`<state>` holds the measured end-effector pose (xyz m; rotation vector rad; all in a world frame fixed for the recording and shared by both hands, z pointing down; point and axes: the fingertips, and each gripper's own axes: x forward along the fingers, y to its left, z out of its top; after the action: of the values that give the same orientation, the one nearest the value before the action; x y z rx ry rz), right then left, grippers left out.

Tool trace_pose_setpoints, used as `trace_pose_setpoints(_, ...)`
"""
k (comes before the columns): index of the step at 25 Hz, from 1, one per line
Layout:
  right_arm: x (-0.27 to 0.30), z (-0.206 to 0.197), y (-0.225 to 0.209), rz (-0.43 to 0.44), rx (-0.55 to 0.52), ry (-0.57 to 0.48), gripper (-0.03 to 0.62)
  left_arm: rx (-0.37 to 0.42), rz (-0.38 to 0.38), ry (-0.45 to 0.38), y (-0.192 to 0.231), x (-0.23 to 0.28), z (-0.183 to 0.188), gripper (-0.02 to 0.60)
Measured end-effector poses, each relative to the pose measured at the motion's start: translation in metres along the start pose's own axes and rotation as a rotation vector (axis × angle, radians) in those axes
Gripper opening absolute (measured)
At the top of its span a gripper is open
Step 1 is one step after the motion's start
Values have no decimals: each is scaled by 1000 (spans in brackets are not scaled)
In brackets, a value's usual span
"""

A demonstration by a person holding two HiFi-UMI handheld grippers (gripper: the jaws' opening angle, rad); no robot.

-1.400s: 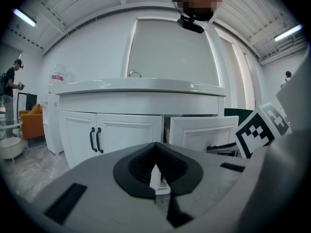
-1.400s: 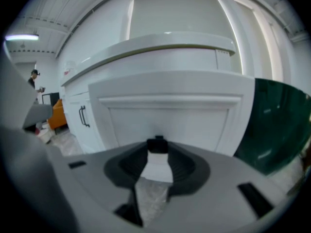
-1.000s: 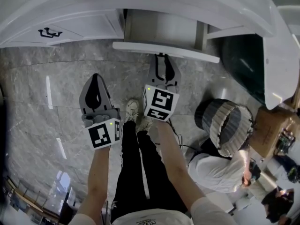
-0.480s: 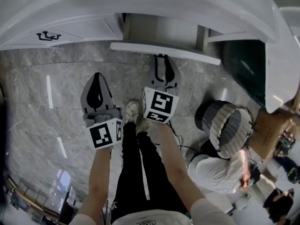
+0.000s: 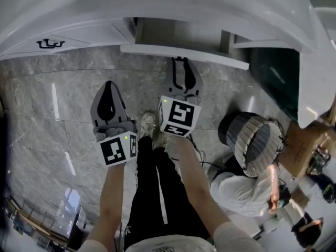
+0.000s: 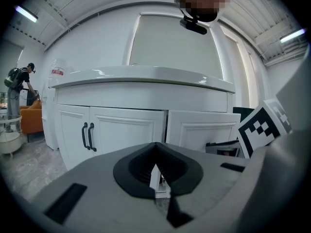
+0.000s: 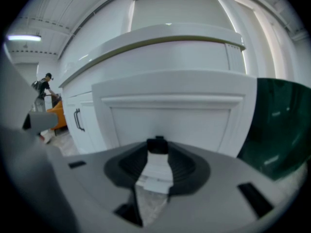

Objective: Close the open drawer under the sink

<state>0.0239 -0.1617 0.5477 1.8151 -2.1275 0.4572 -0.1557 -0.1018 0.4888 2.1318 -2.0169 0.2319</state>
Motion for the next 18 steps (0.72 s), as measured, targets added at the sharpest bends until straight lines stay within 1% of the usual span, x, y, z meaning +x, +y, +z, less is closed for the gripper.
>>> trace_pose_setpoints(18,22,14,-4,-12,-4,-10,146,-10,-13,-3,-2,23,3,12)
